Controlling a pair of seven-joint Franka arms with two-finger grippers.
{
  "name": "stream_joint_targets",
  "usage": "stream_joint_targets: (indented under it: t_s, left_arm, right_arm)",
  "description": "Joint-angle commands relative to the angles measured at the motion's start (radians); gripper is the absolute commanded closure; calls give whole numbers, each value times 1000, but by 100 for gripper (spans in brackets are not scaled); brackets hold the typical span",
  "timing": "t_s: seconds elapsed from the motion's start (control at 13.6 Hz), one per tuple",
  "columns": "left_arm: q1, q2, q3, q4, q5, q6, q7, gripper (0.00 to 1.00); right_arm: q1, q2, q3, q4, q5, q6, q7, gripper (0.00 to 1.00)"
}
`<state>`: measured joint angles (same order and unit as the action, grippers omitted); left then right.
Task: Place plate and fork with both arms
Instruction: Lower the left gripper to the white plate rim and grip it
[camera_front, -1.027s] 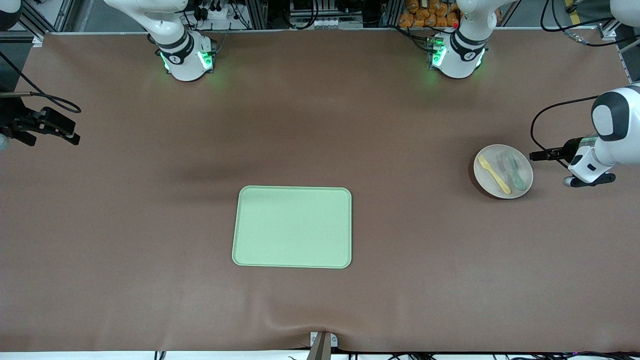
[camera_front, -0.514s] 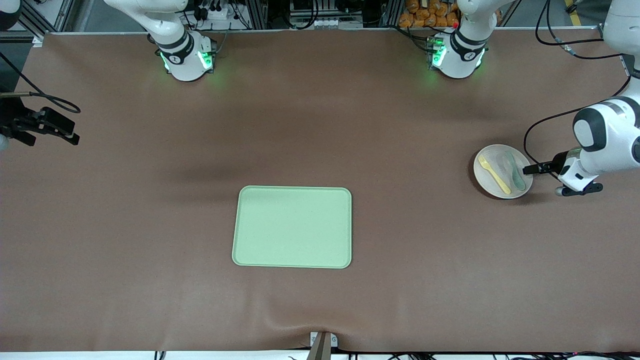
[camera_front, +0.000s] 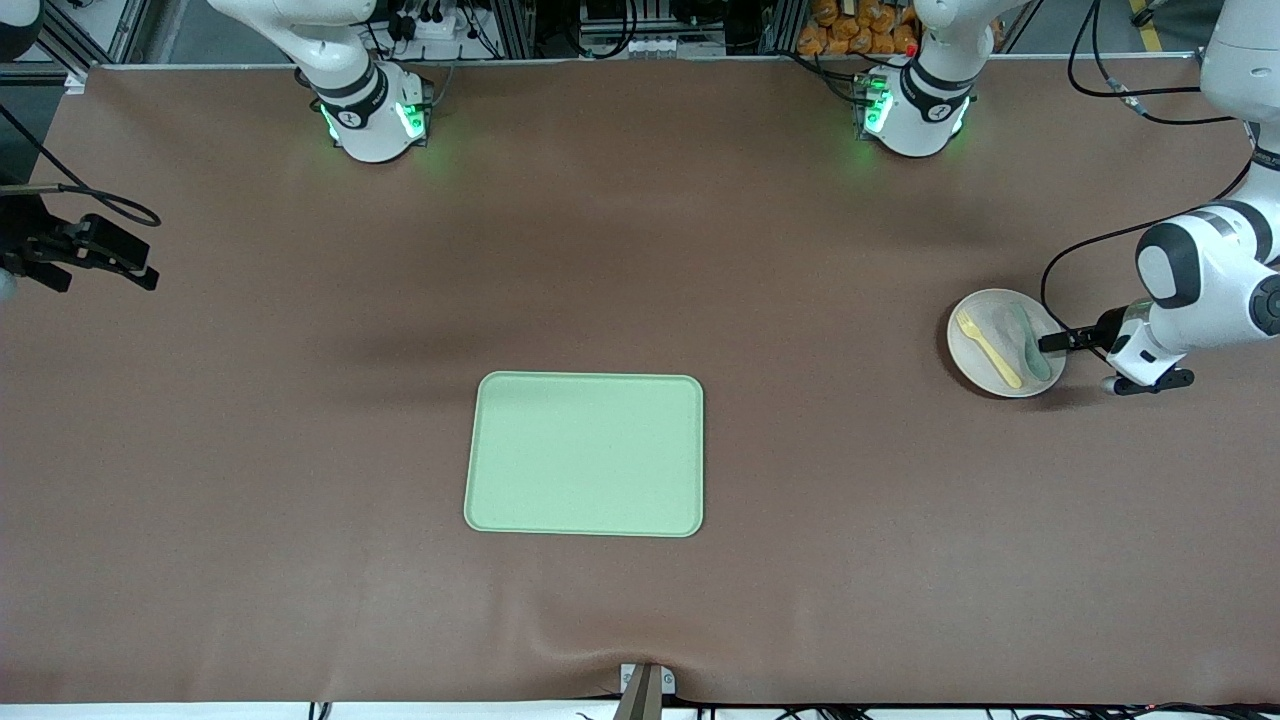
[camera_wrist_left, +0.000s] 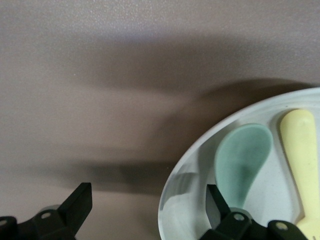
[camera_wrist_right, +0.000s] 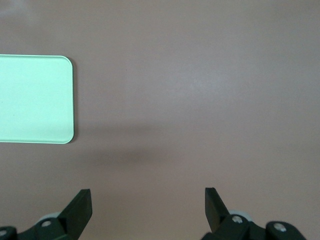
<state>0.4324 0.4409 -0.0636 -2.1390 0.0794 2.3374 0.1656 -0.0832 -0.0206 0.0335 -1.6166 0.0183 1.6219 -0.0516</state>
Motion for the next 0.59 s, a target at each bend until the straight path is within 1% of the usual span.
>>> stream_joint_targets:
  t_s: [0.0, 0.22, 0.37, 0.44, 0.51]
  left_arm:
    - [6, -1, -5, -12, 11, 3, 6, 0]
    - [6, -2, -4, -25, 13, 2, 6, 0]
    - [25, -10, -5, -39, 14, 0, 9, 1]
    - [25, -10, -5, -41, 14, 0, 9, 34]
    - [23, -10, -7, -39, 16, 0, 9, 74]
  right_arm:
    - [-15, -5, 9, -2, -1, -8, -8, 0]
    - [-15, -5, 9, -2, -1, -8, -8, 0]
    - [-15, -5, 9, -2, -1, -7, -8, 0]
    - [-15, -5, 9, -2, -1, -7, -8, 0]
    - [-13, -5, 9, -2, -1, -7, -8, 0]
